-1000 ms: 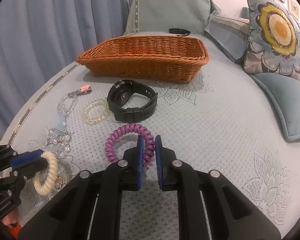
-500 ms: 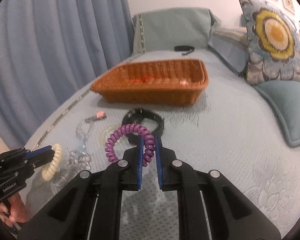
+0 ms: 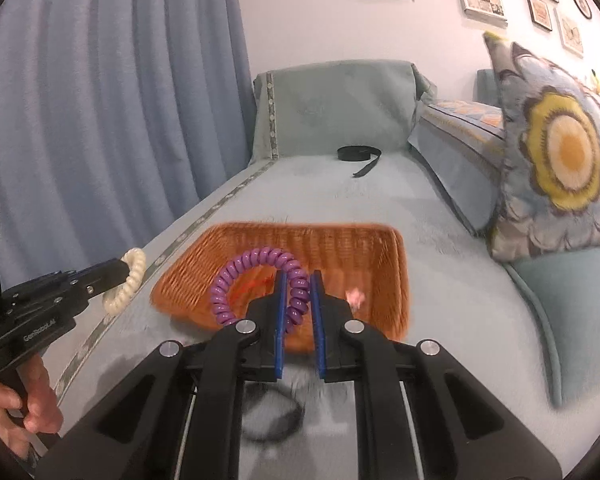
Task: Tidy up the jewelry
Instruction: 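Lift both coil hair ties into the wicker basket and open both tools, then grasp the clear bead bracelet with the right tool while the left tool grasps the silver charm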
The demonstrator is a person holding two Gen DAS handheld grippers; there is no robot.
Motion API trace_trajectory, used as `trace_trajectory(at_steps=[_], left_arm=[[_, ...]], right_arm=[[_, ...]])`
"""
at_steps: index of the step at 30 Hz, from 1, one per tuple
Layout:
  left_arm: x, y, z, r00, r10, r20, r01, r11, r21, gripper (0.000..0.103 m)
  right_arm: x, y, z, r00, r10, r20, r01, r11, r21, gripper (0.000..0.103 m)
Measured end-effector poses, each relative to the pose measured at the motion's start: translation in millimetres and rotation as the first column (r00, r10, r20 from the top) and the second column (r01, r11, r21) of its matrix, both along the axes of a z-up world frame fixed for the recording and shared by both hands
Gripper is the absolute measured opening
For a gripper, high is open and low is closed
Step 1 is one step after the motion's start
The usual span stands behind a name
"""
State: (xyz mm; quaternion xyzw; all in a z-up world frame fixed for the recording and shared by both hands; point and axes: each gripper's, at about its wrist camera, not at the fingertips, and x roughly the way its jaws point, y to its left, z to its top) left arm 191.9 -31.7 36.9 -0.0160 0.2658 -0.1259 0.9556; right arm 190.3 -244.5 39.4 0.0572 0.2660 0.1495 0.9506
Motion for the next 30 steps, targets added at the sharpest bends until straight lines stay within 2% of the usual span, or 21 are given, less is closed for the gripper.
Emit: trace_trajectory(at_steps=[6,12,15,19,21,23,24,28,30], left_arm=[[58.0,-10.3,-11.0,0.999,0.016,-0.029,-0.015,0.999,0.046,0.009],[93.2,-18.2,-45.4,0.993,0.023,-0.117,-0.014,0.997,0.080,0.009],[102.7,-23.6,-58.0,0.989,0.022,-0.149,-0.004,0.993,0.121,0.009],[108.8,-27.3,-66.6,0.983,0.021,-0.182,0.001,0.992,0.123,0.009],[108.0,-27.3,-67.5,0.982,0.005,-0.189,0.018,0.993,0.117,0.011],[103.6,-25.7,-64.3,0.982,0.004,-0.186,0.016,0.994,0.106,0.024],[99.8,-23.6,-61.4,0.984,0.003,-0.179,0.015,0.995,0.098,0.035],[71.3,-13.1,-38.3,0.991,-0.024,-0.129,0.030,0.999,0.041,0.037],[54.0,-5.8,-26.3,0.994,-0.026,-0.108,0.028,0.999,0.018,0.037]], right_arm=[[63.7,10.2,-14.6,0.995,-0.009,-0.097,0.009,1.000,0.003,0.010],[113.7,21.1,-56.5,0.967,-0.026,-0.252,0.015,0.999,-0.047,0.010],[122.4,25.9,-73.0,0.954,-0.026,-0.298,0.003,0.997,-0.079,0.010],[124.0,27.0,-88.0,0.942,-0.042,-0.332,0.006,0.994,-0.109,0.010],[121.6,23.0,-87.4,0.944,-0.035,-0.328,0.009,0.997,-0.080,0.010],[118.6,17.2,-84.0,0.945,-0.025,-0.327,0.011,0.999,-0.043,0.011],[116.5,13.8,-82.0,0.944,-0.021,-0.330,0.013,1.000,-0.028,0.013],[101.0,2.7,-66.3,0.953,-0.032,-0.303,0.033,0.999,-0.002,0.042],[88.3,0.8,-56.1,0.960,-0.031,-0.279,0.032,0.999,-0.001,0.042]])
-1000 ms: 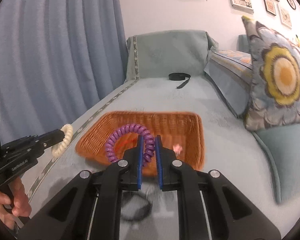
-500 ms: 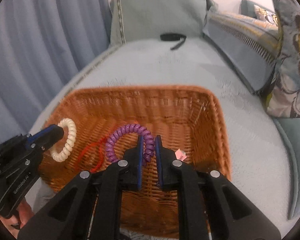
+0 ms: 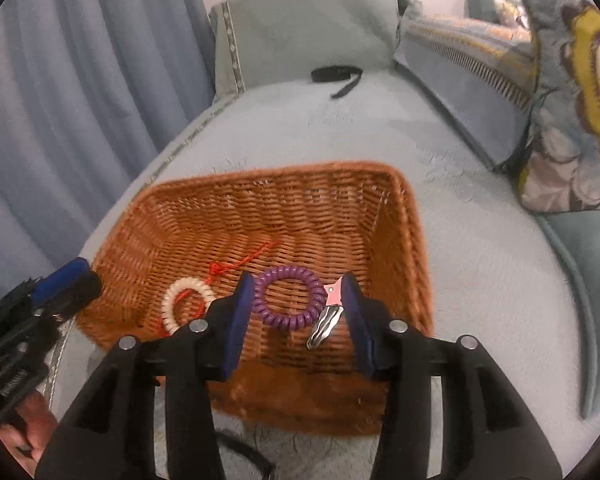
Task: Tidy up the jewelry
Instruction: 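Grasp the clear bead bracelet with the right tool while the left tool grasps the silver charm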
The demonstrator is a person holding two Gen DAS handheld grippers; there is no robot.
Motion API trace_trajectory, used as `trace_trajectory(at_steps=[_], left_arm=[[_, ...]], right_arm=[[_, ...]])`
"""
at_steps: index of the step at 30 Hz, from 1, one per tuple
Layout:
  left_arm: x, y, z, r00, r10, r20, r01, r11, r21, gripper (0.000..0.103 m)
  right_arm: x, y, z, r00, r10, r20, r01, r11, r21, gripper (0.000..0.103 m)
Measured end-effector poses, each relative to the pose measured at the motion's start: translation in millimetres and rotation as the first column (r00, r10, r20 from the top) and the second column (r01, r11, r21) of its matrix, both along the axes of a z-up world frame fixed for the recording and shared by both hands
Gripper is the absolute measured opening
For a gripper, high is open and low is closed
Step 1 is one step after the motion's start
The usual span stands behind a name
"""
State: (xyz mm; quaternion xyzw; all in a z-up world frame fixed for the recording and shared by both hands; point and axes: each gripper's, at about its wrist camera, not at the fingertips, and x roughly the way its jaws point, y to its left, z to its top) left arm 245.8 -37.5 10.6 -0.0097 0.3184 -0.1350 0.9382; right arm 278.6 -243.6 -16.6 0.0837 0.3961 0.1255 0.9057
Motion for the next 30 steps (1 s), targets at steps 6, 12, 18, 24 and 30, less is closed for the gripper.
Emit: trace_trajectory(at_steps=[6,12,18,24,30], left_arm=[[-61.1,12.3,30.9,0.998,-0.025,0.064,0.027,0.999,-0.023,0.038],[-130.4,31.3,39.0,0.997,-0.023,0.076,0.028,0.997,-0.067,0.038],[-176.0,52.4,4.4,1.000,0.014,0.015,-0.012,0.995,-0.103,0.038],[-183.0,60.7,-34.7,0.997,-0.039,-0.069,0.031,0.993,-0.110,0.037],[-173.8,55.0,-66.2,0.981,-0.119,-0.153,0.101,0.987,-0.121,0.035]], right_arm=[[-63.0,-0.1,33.2,0.995,0.038,0.092,-0.039,0.999,0.011,0.042],[-143.3,15.5,40.9,0.984,0.106,0.145,-0.107,0.994,-0.007,0.042],[-200.2,39.2,15.8,0.977,0.178,0.114,-0.178,0.984,-0.010,0.042],[-227.9,61.9,-16.0,0.968,0.237,0.083,-0.236,0.971,-0.032,0.042],[-221.0,71.0,-36.7,0.966,0.254,0.041,-0.253,0.967,-0.031,0.042]])
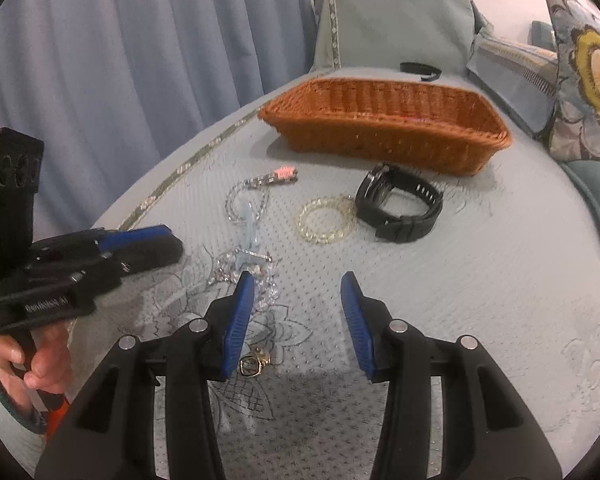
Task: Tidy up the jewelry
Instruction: 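Grasp the clear bead bracelet with the right tool while the left tool grasps the silver charm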
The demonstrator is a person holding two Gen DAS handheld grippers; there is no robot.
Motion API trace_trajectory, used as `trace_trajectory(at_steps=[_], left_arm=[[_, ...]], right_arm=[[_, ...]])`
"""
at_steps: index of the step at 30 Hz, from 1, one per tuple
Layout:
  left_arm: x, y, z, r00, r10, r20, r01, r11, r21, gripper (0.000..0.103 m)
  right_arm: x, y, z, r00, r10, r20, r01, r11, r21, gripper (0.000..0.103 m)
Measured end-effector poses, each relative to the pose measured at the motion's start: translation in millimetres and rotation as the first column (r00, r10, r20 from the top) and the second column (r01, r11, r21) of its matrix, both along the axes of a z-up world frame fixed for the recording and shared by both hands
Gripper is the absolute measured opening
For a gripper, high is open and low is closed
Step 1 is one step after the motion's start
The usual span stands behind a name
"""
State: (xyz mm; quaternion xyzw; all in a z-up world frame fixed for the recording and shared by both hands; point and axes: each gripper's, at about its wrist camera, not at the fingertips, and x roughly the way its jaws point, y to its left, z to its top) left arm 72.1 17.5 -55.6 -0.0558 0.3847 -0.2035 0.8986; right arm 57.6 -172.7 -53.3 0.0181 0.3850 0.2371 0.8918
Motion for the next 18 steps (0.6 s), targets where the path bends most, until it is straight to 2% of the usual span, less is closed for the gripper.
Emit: trace_trajectory(at_steps=[7,12,15,18], left_arm=[[15.0,-26.1,-16.7,0.999,-0.032,-0.028,0.034,0.998,0.057,0.033],[17.6,-29.3,-22.7,0.999,-0.013,-0.035,0.016,0.997,0.079,0.025],[18.4,-27.3,-22.7,0.999,-0.007,-0.041,0.009,0.997,0.071,0.023],[17.1,-27.7,-21.7,0.999,-0.015,-0.042,0.018,0.997,0.072,0.023]], right_arm=[[17.8,-11.4,-11.4,0.996,-0.061,-0.059,0.061,0.998,0.010,0.042],[48.4,-6.7,-7.1,0.994,-0.086,-0.067,0.085,0.996,-0.012,0.040],[76.9,0.7,-15.6,0.984,-0.092,-0.153,0.095,0.995,0.010,0.037],[91.6,6.6,-20.4,0.978,-0.106,-0.180,0.110,0.994,0.009,0.034]])
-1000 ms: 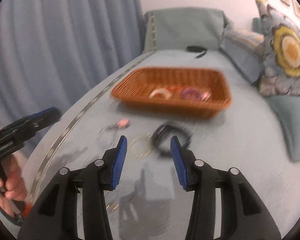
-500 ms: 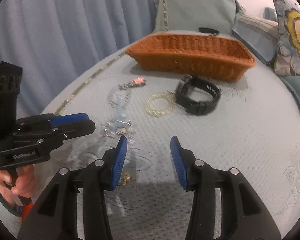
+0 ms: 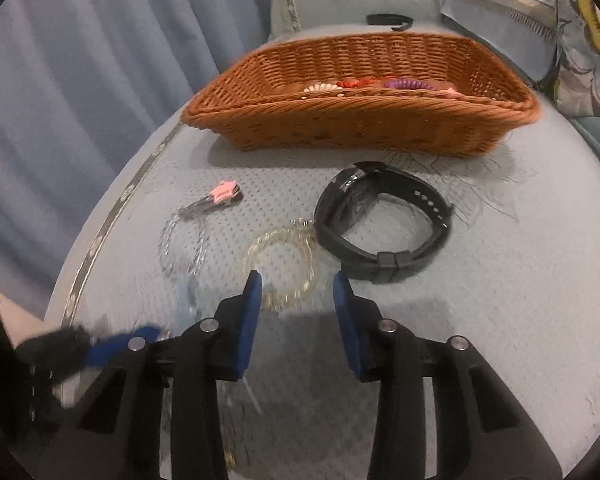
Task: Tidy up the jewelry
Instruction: 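Grasp the clear bead bracelet with the right tool while the left tool grasps the silver charm, then carry both pieces over the wicker basket and open both tools to release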
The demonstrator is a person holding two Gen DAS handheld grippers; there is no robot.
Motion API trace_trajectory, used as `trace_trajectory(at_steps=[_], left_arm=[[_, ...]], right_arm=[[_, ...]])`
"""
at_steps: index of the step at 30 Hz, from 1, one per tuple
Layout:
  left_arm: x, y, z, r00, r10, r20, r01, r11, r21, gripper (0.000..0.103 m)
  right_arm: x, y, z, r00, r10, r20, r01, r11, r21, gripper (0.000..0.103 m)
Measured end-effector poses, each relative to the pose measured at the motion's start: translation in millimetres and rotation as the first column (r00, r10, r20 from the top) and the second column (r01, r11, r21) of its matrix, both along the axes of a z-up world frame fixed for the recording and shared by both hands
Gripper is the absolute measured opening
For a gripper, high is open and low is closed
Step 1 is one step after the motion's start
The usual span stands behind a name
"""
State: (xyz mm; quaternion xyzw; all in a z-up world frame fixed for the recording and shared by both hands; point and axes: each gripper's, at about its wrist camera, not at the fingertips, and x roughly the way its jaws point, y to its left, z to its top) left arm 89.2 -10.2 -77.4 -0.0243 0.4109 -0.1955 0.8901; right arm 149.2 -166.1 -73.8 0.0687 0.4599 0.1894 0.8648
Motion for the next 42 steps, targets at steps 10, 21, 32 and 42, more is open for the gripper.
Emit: trace_trajectory(at_steps=[10,21,32,42], left_arm=[[-6.7,-11.8,-1.0,1.000,-0.010,0.016,0.009,0.998,0.054,0.007],[-20.7,5.5,21.5,0.996,-0.066,0.061,0.075,0.983,-0.170,0.006],[-27.7,20.5,39.5,0.993,-0.032,0.117,0.063,0.961,-0.269,0.006],[-34.3,22.7,52.9,0.986,-0.017,0.168,0.058,0.969,-0.241,0.006]], right_arm=[[-10.3,24.5,-2.3,0.997,0.045,0.070,-0.032,0.984,-0.173,0.008],[-54.1,-15.6,-1.5,0.996,0.052,0.075,-0.045,0.995,-0.092,0.008],[-64.1,-43.9,13.6,0.990,0.011,0.140,-0.006,0.999,-0.033,0.008],[-74.4,-49.8,38.9,0.967,0.006,0.253,-0.003,1.000,-0.010,0.008]])
